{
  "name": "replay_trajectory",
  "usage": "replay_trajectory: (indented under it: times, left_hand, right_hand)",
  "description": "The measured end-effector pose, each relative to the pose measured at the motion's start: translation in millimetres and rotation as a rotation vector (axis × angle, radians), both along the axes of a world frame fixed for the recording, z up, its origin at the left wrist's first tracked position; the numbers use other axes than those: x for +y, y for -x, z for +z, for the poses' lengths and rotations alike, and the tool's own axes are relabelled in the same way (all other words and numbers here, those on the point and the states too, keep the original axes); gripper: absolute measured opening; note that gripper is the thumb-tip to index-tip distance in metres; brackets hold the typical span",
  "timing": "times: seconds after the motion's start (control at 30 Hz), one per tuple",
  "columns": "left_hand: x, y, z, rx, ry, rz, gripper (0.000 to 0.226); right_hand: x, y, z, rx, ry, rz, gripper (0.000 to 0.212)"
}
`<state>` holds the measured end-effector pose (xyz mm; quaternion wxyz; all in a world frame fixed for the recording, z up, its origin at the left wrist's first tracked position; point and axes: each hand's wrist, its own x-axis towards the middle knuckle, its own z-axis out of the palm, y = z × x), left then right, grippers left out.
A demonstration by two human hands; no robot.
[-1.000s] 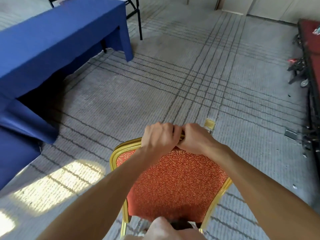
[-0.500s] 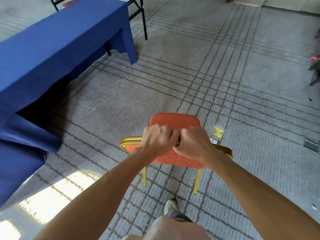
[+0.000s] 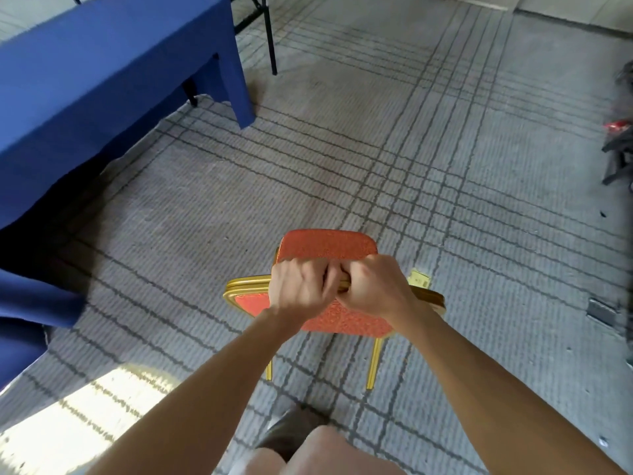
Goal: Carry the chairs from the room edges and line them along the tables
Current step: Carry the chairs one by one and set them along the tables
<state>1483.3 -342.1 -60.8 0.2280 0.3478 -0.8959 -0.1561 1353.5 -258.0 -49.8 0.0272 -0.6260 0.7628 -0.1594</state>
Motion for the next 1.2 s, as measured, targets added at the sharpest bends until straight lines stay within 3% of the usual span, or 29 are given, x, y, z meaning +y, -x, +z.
replay_trajectory:
  times: [0.17, 0.4, 0.5, 0.67, 0.8, 1.2]
  left_hand:
    - [-55.1, 56.3, 13.2, -0.003, 0.061, 0.061, 0.044]
    - [-164.9, 148.3, 31.3, 0.021, 0.115, 0.067, 0.042]
    - [-221.7, 196.1, 35.7, -0.011, 0.051, 0.082, 0.045]
    - [-299.9, 256.0, 42.1, -0.043, 0.081, -0.041, 0.034]
    - [-341.5, 294.8, 42.6, -0.118, -0.097, 0.028, 0.046]
    - [-455.0, 406.1, 29.4, -0.214, -0.277, 0.053, 0.049]
  right_hand:
    - [-56.0, 55.7, 14.5, -0.007, 0.070, -0.018, 0.033]
    - [-163.9, 139.8, 43.1, -0.009, -0.051, -0.116, 0.030]
    - [-222.8, 182.9, 46.3, -0.027, -0.095, -0.160, 0.033]
    - [-294.9, 238.4, 50.2, -0.101, -0.137, -0.226, 0.038]
    - [-332.9, 272.8, 48.2, -0.131, -0.148, -0.264, 0.037]
    - [-448.8, 384.7, 30.7, -0.146, -0.225, -0.194, 0.037]
